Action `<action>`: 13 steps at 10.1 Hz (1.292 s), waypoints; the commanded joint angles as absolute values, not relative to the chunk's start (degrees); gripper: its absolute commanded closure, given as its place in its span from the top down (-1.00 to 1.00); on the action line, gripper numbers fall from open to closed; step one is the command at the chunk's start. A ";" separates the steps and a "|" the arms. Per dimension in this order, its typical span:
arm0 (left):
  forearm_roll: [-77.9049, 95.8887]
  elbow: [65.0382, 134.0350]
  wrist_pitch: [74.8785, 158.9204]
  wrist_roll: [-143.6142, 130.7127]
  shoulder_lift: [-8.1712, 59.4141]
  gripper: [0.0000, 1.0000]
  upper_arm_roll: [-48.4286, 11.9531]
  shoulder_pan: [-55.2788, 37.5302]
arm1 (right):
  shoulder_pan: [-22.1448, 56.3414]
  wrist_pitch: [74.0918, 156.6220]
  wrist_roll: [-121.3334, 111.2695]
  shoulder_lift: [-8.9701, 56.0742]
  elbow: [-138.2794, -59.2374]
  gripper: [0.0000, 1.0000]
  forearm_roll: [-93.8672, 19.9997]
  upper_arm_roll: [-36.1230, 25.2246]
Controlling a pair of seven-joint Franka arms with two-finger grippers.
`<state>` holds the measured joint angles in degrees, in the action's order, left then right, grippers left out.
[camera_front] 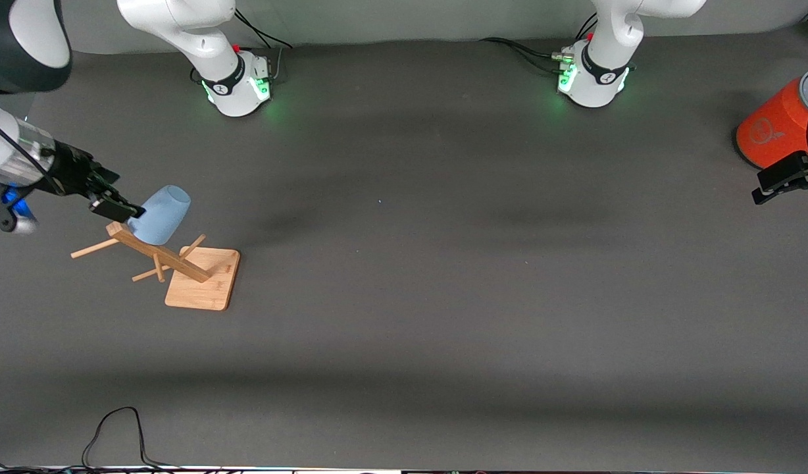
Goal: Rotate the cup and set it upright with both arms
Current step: 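Close the right gripper around the blue cup's base on the peg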
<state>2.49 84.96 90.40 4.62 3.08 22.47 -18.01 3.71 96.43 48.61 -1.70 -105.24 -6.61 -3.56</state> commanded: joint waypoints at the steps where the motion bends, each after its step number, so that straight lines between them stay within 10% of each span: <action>1: 3.08 84.20 89.38 4.31 2.81 1.00 22.50 -18.28 | 3.96 101.15 49.92 -1.76 -109.32 1.00 -8.26 -3.69; 7: 3.16 84.29 89.30 4.31 2.81 1.00 22.41 -18.28 | 4.04 107.40 49.66 -1.58 -115.66 1.00 -8.26 -3.78; 10: 3.16 84.29 89.30 4.31 2.90 1.00 22.50 -18.19 | 3.96 107.05 49.40 -1.85 -115.66 0.53 -8.26 -3.78; 13: 3.16 84.37 89.30 4.22 2.90 1.00 22.50 -18.28 | 3.96 107.05 49.22 -1.93 -115.49 0.52 -8.26 -3.78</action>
<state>2.73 84.95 90.34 4.61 3.08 22.28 -18.01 3.70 106.75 48.71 -0.83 -114.95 -7.64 -3.56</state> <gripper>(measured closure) 0.000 0.198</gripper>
